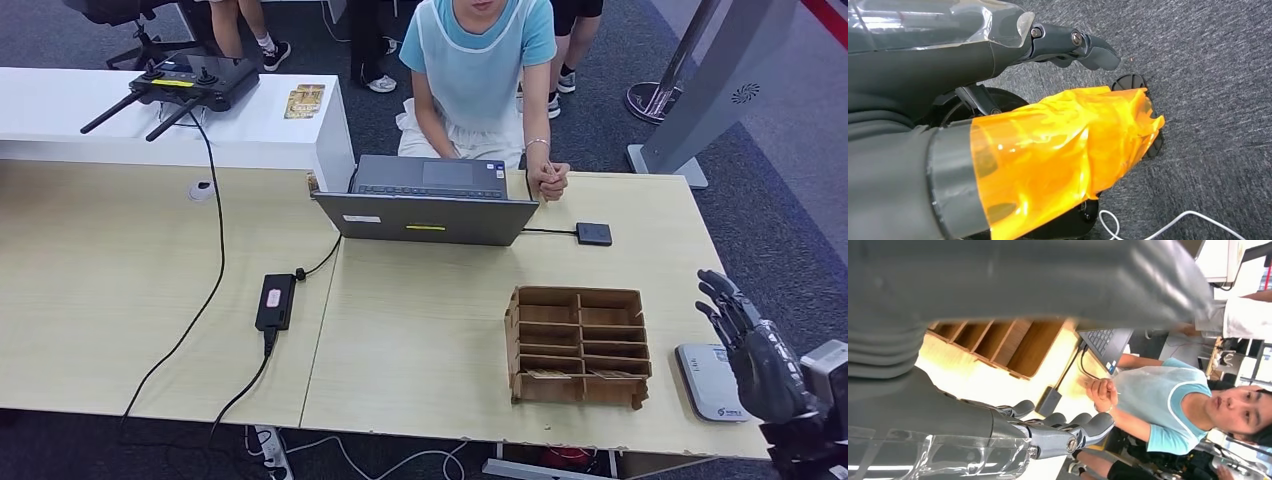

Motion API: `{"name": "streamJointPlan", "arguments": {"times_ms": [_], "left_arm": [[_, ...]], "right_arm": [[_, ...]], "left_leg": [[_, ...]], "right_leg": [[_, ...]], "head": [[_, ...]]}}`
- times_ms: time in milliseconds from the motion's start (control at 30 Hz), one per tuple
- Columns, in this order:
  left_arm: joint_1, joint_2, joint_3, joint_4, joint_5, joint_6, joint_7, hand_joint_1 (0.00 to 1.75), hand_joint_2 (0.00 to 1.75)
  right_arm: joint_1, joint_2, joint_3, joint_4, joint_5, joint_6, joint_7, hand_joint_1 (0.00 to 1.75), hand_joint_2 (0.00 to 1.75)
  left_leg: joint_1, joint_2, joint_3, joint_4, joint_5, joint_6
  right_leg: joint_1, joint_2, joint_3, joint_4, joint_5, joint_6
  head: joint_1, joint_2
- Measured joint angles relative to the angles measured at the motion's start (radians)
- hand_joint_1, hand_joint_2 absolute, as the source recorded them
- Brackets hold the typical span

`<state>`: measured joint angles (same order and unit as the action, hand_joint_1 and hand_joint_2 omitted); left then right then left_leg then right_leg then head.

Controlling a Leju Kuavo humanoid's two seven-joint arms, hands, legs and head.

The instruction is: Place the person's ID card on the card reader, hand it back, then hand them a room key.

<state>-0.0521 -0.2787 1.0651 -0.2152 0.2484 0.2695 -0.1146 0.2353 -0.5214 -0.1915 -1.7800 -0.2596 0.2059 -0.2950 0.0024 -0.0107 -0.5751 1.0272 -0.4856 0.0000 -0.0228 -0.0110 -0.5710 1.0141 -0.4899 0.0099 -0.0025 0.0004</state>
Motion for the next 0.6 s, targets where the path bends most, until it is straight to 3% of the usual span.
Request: {"name": "streamJointPlan", "arguments": {"times_ms": [600], "left_arm": [[0.000,0.002,0.000,0.000,-0.005,0.000,0.006,0.00,0.00]], "right_arm": [[0.031,0.016,-0.016,-0.018,0.004,0.025,-0.006,0.00,1.75]], "left_leg": [[0.000,0.001,0.000,0.000,0.000,0.000]], "right_leg": [[0.000,0.000,0.000,0.000,0.000,0.000]], "head": [[0.000,0.000]]}}
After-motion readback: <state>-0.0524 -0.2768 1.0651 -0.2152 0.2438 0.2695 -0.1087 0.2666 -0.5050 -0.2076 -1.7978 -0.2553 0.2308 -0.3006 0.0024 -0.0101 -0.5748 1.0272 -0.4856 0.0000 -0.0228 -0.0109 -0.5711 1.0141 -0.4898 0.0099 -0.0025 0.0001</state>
